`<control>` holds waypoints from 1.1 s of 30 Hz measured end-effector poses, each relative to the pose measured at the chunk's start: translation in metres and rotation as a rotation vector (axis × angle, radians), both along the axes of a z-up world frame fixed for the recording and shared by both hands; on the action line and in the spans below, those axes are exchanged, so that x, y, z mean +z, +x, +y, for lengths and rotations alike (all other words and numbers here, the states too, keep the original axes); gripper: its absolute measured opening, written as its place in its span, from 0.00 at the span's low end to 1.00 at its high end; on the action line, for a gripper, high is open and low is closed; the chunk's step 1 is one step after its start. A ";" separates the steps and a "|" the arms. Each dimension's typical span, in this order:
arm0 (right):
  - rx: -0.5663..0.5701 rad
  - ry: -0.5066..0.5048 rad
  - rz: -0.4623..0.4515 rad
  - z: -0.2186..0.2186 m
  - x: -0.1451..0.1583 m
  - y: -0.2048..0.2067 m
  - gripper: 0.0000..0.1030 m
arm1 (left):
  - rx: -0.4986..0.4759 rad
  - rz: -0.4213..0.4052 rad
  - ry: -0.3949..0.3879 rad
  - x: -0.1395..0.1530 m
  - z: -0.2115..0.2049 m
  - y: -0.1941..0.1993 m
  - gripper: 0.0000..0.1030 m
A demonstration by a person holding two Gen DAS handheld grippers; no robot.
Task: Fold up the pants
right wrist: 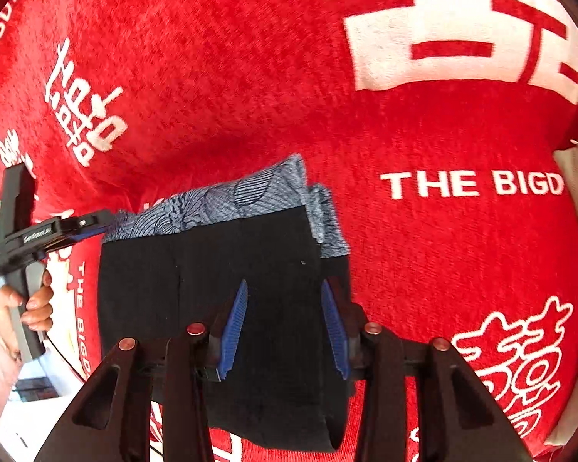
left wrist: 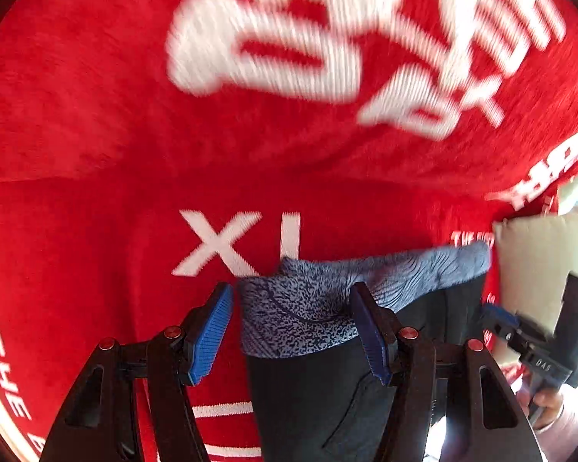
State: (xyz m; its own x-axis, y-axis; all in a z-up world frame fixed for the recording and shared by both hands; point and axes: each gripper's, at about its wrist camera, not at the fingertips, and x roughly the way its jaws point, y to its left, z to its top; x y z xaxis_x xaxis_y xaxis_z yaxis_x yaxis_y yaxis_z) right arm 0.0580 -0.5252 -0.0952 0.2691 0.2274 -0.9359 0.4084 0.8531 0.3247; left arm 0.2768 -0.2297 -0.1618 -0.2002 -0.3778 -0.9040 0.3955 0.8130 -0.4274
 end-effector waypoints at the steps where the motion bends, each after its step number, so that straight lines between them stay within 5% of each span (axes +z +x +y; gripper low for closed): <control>1: 0.015 -0.014 0.007 0.003 -0.002 0.000 0.43 | -0.012 -0.022 0.036 -0.003 -0.002 -0.002 0.62; 4: 0.049 -0.030 0.026 0.013 -0.008 0.000 0.43 | 0.028 -0.068 0.111 -0.016 0.002 -0.004 0.62; 10: 0.059 0.004 0.045 0.026 -0.018 -0.005 0.42 | 0.123 -0.072 0.119 -0.028 0.021 -0.008 0.62; 16: 0.067 -0.001 0.050 0.039 -0.026 -0.007 0.42 | 0.181 -0.162 0.163 -0.007 0.044 -0.024 0.62; 20: 0.049 -0.006 0.046 0.037 -0.020 -0.012 0.43 | 0.142 -0.225 0.136 0.023 0.052 -0.048 0.62; 25: 0.026 -0.027 -0.074 0.025 0.001 0.004 0.43 | 0.047 -0.217 0.113 0.028 0.051 -0.095 0.62; 30: 0.057 0.038 -0.077 0.016 -0.016 0.051 0.42 | 0.125 -0.183 0.100 0.021 0.045 -0.100 0.62; 31: 0.062 0.055 -0.043 0.017 -0.024 0.057 0.34 | 0.140 -0.173 0.096 0.022 0.043 -0.097 0.62; 32: 0.068 0.023 -0.013 0.019 -0.029 0.059 0.11 | 0.138 -0.160 0.083 0.025 0.041 -0.099 0.62; 33: 0.081 -0.007 0.001 0.021 -0.029 0.057 0.10 | 0.122 -0.161 0.079 0.026 0.039 -0.104 0.62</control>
